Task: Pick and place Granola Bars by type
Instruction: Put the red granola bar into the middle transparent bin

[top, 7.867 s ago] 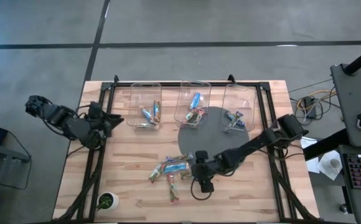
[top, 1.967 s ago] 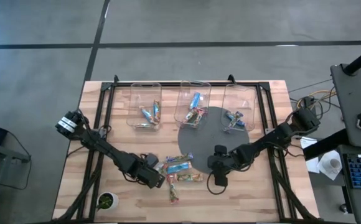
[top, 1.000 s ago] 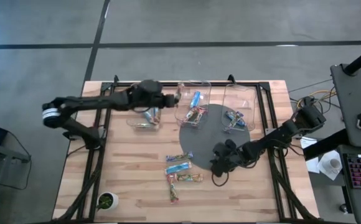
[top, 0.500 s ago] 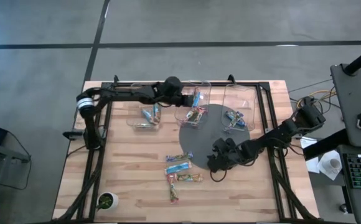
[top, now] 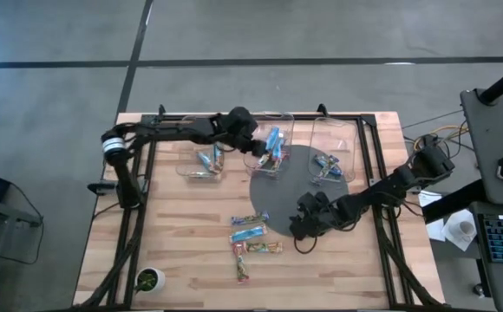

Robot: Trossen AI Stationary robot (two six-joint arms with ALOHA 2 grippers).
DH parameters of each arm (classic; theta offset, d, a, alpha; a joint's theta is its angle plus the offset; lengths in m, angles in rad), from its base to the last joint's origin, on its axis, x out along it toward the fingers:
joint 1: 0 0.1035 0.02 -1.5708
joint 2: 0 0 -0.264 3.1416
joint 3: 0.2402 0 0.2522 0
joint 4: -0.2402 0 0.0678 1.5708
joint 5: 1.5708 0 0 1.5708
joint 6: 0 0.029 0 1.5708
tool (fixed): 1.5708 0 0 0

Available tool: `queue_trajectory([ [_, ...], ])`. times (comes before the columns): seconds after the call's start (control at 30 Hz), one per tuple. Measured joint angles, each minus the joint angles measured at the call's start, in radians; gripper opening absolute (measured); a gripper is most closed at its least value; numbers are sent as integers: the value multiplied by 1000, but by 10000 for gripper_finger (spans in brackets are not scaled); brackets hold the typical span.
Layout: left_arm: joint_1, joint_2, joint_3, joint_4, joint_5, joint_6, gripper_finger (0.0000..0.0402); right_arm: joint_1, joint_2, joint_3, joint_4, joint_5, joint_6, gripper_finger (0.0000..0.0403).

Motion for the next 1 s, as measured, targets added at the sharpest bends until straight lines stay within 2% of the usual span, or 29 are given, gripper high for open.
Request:
queue_trajectory([
  [0.1, -57, -61, 1, -74, -78, 58, 163, -1, -8, -6, -2, 1, -59, 224],
  [0.27, -194, -155, -1, -243, -326, 51, 163, -1, -8, -9, 13, 2, -120, 224],
  [0.43, -328, -185, -3, -381, -487, -142, 163, -2, 3, -3, 73, -4, -209, 224],
  [0.53, -403, -192, -20, -420, -539, -274, 163, -2, 3, 13, 117, -52, -278, 224],
  [0.67, -500, -195, -63, -428, -572, -412, 163, -1, 3, 51, 121, -104, -294, 224],
  [0.83, -621, -208, -126, -432, -627, -550, 163, -2, 3, 75, 122, -92, -98, 224],
  [1.0, -737, -230, -187, -424, -648, -667, 163, -5, 3, 73, 124, -47, 269, 224],
])
